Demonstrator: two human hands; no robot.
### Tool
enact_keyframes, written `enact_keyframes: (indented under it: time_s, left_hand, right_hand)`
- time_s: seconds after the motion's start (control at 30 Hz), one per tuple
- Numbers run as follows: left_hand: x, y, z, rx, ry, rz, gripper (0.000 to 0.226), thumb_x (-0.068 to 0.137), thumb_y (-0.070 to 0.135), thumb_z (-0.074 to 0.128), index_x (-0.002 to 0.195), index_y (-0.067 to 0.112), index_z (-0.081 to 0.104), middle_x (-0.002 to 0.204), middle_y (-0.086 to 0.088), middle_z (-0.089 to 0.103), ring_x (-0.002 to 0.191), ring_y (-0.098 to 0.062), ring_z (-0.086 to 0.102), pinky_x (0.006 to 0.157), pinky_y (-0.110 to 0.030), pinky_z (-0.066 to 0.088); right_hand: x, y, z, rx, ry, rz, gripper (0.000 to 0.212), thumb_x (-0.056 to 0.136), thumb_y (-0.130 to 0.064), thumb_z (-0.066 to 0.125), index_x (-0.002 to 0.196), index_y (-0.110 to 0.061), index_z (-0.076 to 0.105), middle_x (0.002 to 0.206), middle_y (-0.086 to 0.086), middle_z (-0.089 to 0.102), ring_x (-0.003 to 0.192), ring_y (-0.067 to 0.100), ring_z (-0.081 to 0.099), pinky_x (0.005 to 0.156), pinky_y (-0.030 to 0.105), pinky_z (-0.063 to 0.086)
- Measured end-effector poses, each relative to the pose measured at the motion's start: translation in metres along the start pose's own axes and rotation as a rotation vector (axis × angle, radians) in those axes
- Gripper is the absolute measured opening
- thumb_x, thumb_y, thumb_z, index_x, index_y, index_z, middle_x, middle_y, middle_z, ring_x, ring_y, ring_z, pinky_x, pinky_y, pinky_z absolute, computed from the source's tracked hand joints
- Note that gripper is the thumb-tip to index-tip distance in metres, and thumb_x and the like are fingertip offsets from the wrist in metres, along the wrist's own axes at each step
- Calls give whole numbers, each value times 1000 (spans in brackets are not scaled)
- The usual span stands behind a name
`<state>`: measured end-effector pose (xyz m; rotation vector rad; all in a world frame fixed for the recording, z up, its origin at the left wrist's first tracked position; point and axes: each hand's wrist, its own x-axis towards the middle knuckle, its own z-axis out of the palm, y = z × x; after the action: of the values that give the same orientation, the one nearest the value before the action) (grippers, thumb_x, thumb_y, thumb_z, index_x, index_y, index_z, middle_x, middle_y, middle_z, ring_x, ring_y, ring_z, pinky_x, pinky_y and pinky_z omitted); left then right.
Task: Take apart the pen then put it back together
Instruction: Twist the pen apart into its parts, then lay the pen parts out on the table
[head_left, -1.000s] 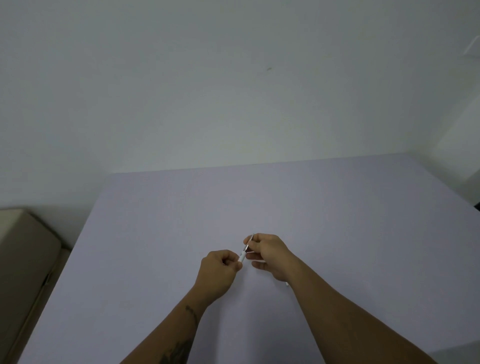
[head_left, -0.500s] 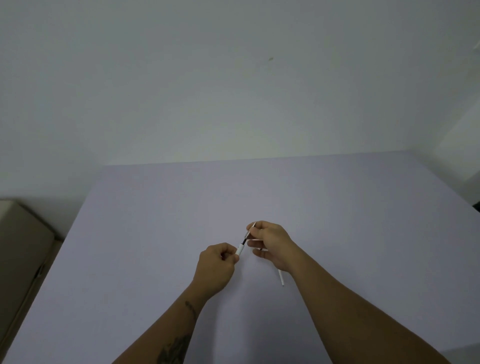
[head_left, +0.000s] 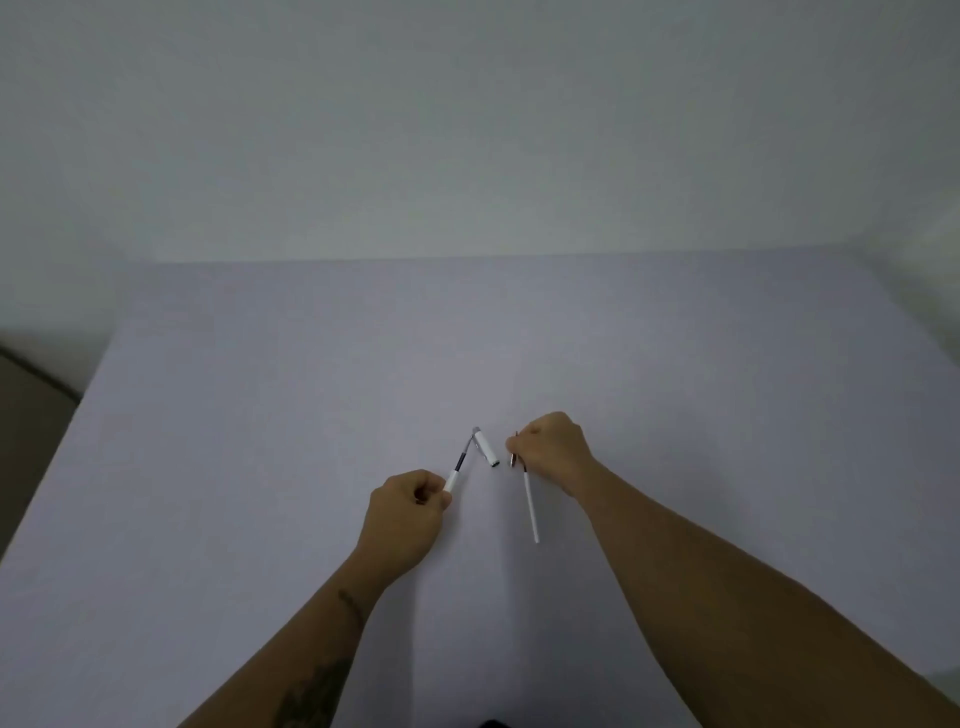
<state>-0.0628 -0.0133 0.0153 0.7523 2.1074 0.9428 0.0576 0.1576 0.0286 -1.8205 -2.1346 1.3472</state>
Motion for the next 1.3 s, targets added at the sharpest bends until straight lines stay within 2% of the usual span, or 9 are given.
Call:
enact_keyframes:
  time_s: [0.2,0.4,0.57,0.63,0.77,0.87,0.97,1.1,1.3]
  left_hand:
    - [5,-2,10,38,-4,-41,11,88,18,62,81,17,71,78,-6,70,60,-13,53,58,-23,45]
    - [-2,-7,23,49,-29,-56,13,89,19,62,81,19,71,75,1,69,63,-12,57,59,-22,45]
    - [-6,-6,28,30,-15,-67,13,88,18,62,80,18,71,75,-1,70,65,-15,58,61,-25,48]
    - [-8,-2,31,10,-8,-76,13,88,17,62,79,18,71,75,-2,70,64,-15,58,63,-29,50]
    - [-10,7,39,3,-6,-28,13,88,17,64,78,19,71,72,0,69,64,-15,60,61,-27,52]
    - [-10,16,44,-1,-2,10,10,87,17,66,78,17,69,70,-2,68,62,-16,59,63,-31,53]
    - [-9,22,47,-5,-11,15,9,85,17,68,76,18,68,68,-1,67,59,-14,57,63,-33,54]
    - [-9,20,48,26,-17,3,10,85,18,68,75,18,67,72,-4,68,62,-17,58,65,-36,56]
    - [-5,16,52,83,-24,-57,8,87,18,64,81,14,67,77,-6,68,73,-26,65,72,-38,58]
  right_hand:
    - [21,1,18,-322,-19,-10,30,74,-32,65,91,-8,69,98,11,70,90,32,68,75,31,54]
    - [23,8,26,-372,9,-16,25,74,-36,63,84,-15,56,95,7,63,87,32,63,69,29,42]
    - [11,8,9,-182,5,8,11,72,-20,55,65,-12,54,70,3,59,66,28,56,60,26,42]
    - [1,9,6,-65,-11,6,19,78,-17,53,59,-11,51,64,4,54,67,29,52,62,29,42]
    - [-19,9,8,272,-217,126,24,81,-13,63,94,3,74,76,10,66,65,21,60,58,31,46]
    - [-30,9,9,443,-310,167,19,80,-10,68,95,1,75,74,8,65,58,14,57,53,26,40]
    - [-29,9,3,444,-233,133,8,85,-10,67,81,-7,72,73,7,68,55,11,60,54,24,44]
    - [-6,8,-20,551,-38,159,19,86,-8,62,68,-11,68,62,3,68,49,11,57,51,24,45]
    - [10,39,-30,-12,33,33,12,76,-11,60,67,-5,66,69,8,67,65,24,62,61,26,47]
